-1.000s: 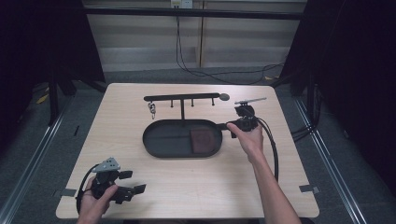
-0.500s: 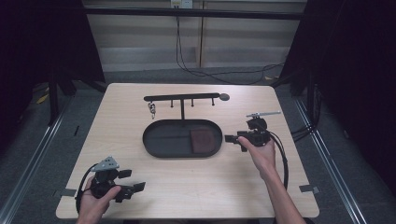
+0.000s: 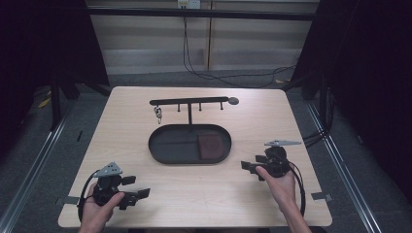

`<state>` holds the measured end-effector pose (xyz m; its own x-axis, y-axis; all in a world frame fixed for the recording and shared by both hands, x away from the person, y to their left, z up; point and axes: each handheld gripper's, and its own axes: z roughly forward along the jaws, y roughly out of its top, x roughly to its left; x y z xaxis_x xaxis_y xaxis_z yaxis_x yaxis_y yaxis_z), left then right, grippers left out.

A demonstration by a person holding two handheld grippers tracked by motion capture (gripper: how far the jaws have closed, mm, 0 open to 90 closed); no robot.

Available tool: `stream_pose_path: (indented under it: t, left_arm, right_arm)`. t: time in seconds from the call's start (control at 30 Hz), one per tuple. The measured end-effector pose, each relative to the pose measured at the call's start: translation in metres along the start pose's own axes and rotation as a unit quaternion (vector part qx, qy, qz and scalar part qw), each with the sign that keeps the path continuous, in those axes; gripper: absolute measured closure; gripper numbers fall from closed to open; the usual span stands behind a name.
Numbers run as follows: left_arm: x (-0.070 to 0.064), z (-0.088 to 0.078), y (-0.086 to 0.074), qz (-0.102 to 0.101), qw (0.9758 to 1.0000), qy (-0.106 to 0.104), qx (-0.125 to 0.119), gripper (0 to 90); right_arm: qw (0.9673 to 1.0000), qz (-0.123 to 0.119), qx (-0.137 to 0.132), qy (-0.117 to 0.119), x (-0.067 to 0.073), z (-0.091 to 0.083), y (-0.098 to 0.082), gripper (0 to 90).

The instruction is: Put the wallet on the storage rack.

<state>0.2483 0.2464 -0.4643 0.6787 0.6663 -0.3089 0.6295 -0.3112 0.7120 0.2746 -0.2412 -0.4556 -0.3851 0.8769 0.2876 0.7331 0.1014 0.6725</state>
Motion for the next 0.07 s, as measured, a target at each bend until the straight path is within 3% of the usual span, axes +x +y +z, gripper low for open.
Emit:
stream_pose_path:
  t: [0.07]
  left_arm:
    - [-0.0004,0.0001,-0.0002,0.0,1.0,0.0,0.0,18.8]
  right_arm:
    - [1.0,-0.002,0.002,-0.006,-0.0035,-0.0014,-0.0055,25.1]
